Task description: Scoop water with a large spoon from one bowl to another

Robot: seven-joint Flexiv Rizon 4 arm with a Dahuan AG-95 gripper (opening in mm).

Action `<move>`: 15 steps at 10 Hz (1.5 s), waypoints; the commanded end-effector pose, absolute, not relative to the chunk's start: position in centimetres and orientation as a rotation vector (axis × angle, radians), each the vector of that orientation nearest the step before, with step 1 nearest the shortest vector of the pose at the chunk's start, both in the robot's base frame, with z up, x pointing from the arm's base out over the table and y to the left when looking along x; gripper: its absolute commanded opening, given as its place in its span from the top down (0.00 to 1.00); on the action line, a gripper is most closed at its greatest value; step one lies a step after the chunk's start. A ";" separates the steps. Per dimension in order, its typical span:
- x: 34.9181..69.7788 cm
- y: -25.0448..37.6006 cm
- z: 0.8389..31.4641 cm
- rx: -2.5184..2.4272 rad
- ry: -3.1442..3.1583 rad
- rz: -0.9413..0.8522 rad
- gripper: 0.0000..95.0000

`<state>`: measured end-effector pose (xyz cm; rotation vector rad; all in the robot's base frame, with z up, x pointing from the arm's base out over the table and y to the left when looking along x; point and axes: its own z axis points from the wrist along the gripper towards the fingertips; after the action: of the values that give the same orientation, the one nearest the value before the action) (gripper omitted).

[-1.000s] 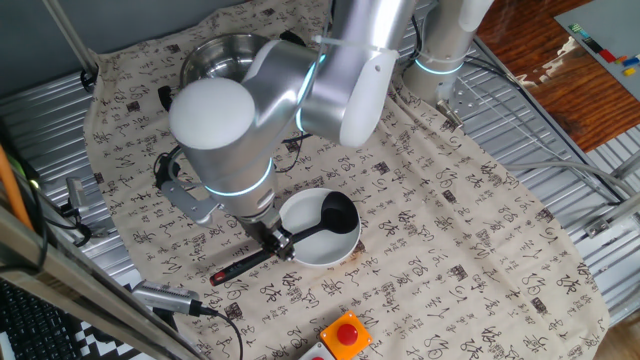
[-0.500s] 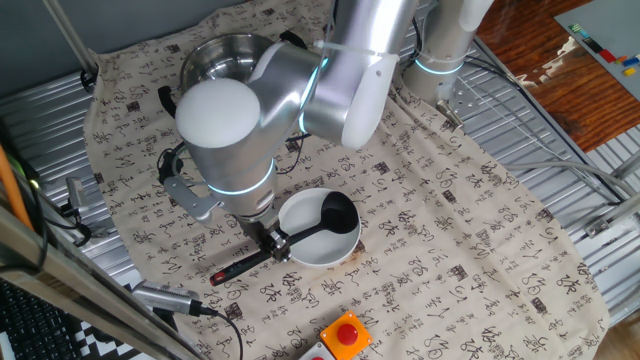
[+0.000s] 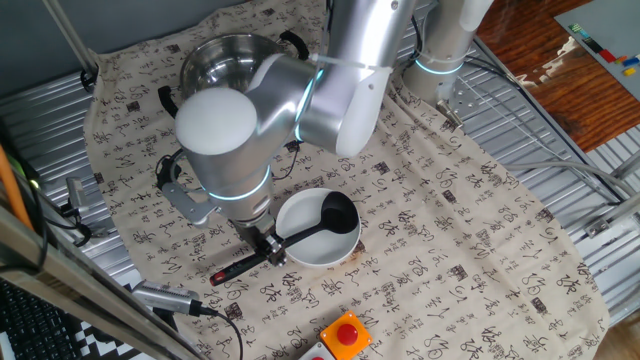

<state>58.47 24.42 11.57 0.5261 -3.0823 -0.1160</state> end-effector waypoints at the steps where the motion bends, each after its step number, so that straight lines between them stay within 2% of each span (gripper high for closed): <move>1: 59.0 24.7 11.4 0.529 -3.079 -0.117 0.40; 9: 60.2 25.1 10.6 0.548 -3.077 -0.114 0.40; 10: 60.3 25.1 10.5 0.553 -3.077 -0.113 0.60; 12: 60.3 25.1 10.3 0.558 -3.076 -0.111 0.60; 13: 60.3 25.1 10.3 0.560 -3.075 -0.110 0.80; 14: 60.4 25.1 10.3 0.562 -3.075 -0.111 0.80; 15: 60.4 25.2 10.3 0.565 -3.074 -0.112 1.00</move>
<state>60.47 25.15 10.37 0.5687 -3.0752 -0.1106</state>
